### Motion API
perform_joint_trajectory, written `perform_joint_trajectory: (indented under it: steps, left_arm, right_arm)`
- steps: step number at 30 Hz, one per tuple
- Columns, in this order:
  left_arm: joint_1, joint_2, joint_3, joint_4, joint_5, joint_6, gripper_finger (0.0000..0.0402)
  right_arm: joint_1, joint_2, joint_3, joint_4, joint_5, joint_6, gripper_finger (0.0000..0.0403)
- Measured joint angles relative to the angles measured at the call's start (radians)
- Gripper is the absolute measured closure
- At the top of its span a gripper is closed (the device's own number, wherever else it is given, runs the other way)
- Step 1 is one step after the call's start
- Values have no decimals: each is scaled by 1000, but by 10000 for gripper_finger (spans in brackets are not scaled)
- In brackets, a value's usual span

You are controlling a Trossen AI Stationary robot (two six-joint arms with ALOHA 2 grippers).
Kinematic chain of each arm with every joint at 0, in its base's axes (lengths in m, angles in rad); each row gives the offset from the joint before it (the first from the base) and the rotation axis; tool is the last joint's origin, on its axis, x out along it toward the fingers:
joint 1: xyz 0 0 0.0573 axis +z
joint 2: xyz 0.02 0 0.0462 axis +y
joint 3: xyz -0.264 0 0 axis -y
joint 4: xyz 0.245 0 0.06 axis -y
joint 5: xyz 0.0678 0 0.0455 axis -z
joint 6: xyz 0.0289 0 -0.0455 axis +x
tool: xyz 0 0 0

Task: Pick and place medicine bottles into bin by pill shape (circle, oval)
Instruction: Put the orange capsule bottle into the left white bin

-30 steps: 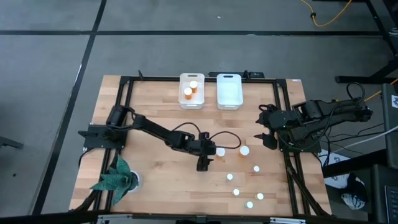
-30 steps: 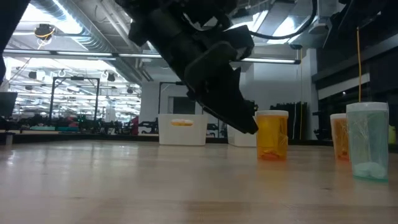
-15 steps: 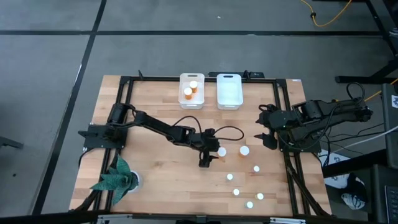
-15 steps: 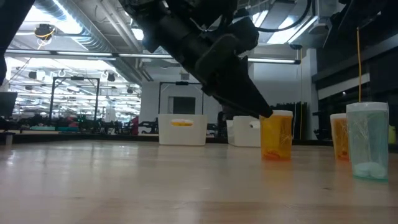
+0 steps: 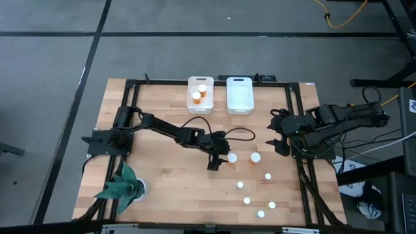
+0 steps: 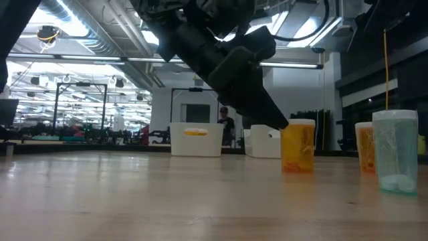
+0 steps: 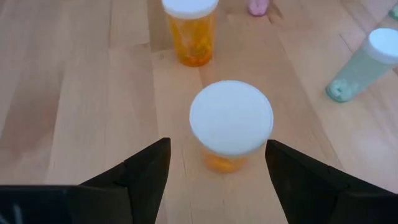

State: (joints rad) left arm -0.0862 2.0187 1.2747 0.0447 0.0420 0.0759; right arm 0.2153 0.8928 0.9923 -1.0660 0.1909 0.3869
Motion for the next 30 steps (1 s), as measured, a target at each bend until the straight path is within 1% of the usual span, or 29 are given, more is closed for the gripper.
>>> perform_joint_trajectory:
  steps: [3,7,9,14,18,23,26,30]
  left_arm:
    - [-10,0,0,2,-12,-11,147]
    - [-29,0,0,5,-72,-14,147]
    - [-35,1,0,15,-86,-14,147]
    - [-38,2,0,18,-92,-22,147]
    - [-32,33,-1,35,-91,-22,147]
    - [-22,81,-1,168,-75,-22,147]
    - [-22,81,0,199,-84,-22,147]
    - [-18,82,0,197,-82,-24,147]
  right_arm:
    - [0,0,0,0,0,0,73]
    - [0,0,0,0,0,0,73]
    - [0,0,0,0,0,0,73]
    - [0,0,0,0,0,0,73]
    - [0,0,0,0,0,0,73]
    - [0,0,0,0,0,0,73]
    - [0,0,0,0,0,0,73]
    - [0,0,0,0,0,-1,73]
